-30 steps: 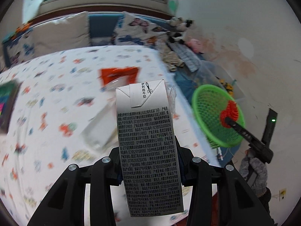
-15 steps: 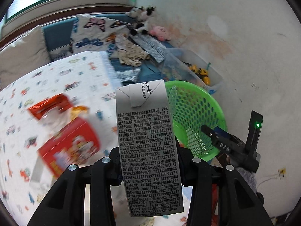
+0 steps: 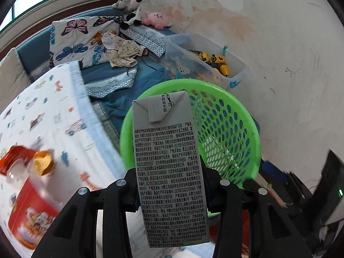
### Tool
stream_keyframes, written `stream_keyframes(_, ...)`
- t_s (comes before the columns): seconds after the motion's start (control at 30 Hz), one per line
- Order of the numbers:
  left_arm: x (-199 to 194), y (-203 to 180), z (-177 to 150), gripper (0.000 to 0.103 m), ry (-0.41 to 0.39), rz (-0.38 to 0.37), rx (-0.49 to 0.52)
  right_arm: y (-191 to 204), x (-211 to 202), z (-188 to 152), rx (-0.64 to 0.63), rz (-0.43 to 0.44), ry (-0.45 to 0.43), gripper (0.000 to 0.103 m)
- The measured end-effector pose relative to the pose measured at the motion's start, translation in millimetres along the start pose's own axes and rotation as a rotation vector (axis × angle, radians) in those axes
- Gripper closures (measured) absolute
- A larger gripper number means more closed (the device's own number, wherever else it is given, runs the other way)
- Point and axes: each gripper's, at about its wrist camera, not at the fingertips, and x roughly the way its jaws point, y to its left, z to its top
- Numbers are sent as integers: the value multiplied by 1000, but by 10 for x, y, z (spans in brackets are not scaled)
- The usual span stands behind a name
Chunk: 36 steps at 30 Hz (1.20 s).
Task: Collect trash
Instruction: 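Drop the red net into the basket with the right gripper while the left drops the carton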
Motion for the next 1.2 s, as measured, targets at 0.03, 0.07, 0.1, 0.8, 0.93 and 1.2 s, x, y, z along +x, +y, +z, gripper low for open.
stream_keyframes(0.03, 46, -45, 40, 61, -2, -4, 7, -2, -23, -3, 3, 2, -4, 23)
stream_keyframes(0.07, 74, -75, 69, 61, -4, -5, 12, -7, -49, -11, 6, 3, -8, 23)
stream_keyframes(0.1, 102, -97, 98, 61, -5, -9, 12, -15, -75, -19, 8, 6, -11, 23)
stream_keyframes(0.8, -504, 171, -480, 40, -140, -18, 51, 166, -258, -229, 14, 68, -16, 23)
stream_keyframes(0.93, -799, 459, -723, 35, -196, 34, 32, 286, -259, -273, 3, 92, -9, 23)
stream_keyframes(1.2, -1250, 1229, -1004, 29, -276, 137, -80, 550, -282, -288, -32, 139, -9, 22)
